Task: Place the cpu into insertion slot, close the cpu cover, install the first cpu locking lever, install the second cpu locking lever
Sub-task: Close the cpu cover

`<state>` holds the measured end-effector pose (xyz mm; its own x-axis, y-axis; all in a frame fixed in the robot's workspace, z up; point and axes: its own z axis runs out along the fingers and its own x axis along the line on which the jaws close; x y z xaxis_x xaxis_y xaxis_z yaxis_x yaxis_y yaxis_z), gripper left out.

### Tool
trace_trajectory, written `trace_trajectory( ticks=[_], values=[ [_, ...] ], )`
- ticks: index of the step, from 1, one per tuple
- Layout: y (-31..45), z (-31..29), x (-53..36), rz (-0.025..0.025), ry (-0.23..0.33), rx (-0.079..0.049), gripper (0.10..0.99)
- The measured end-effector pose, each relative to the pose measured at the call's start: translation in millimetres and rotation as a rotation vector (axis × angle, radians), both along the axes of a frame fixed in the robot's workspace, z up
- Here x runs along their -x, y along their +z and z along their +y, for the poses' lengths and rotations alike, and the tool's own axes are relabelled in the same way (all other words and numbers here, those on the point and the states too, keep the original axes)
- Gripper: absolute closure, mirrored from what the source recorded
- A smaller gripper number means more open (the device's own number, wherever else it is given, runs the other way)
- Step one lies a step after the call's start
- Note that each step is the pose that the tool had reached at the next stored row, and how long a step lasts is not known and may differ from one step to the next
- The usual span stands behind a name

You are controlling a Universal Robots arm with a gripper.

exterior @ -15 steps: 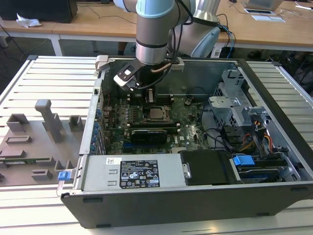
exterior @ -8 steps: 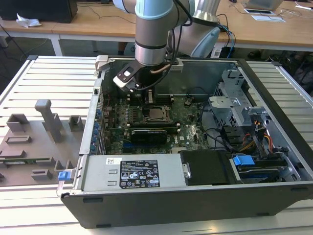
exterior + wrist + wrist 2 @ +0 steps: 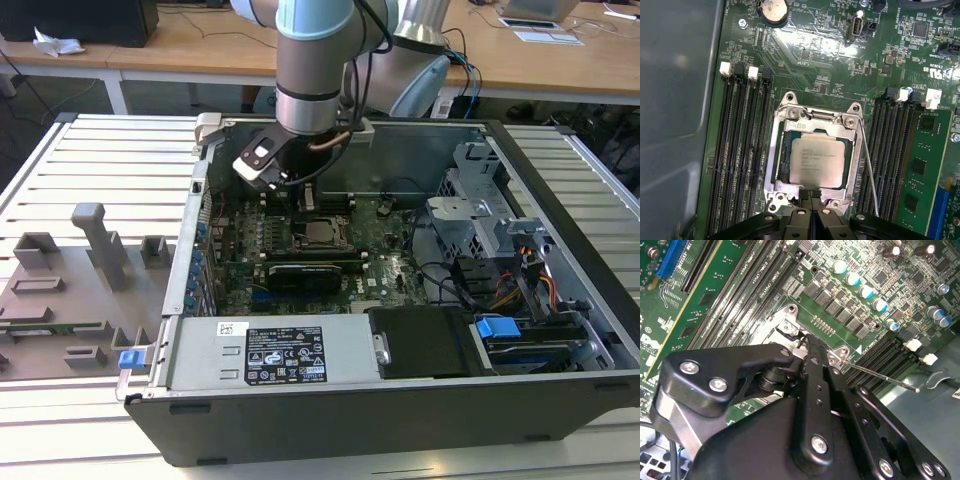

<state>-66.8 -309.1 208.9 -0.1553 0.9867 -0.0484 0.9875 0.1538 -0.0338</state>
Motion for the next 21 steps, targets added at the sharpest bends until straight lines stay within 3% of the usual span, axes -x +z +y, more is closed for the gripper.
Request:
trace_trajectory(
  ticks=[2,4,8,12,13,14,15,21],
  values=[
    [5.7,-0.1,0.2,0.0003,0.003,0.000,0.980],
    [5.9,0.0,0.6,0.0002,0.003,0.000,0.980],
    [-1.5,-0.5,0.8,0.0006,0.003,0.001,0.980],
    [-3.4,-0.5,0.7,0.0005,0.008,0.001,0.980],
    [-1.1,-0.1,0.5,-0.0011,0.009,-0.001,0.980],
    [6.2,-0.5,0.7,0.0005,0.010,0.001,0.980],
    [6.6,-0.4,0.7,0.0002,0.010,0.000,0.980],
    [-1.4,-0.5,0.7,0.0005,0.010,0.001,0.980]
  ],
)
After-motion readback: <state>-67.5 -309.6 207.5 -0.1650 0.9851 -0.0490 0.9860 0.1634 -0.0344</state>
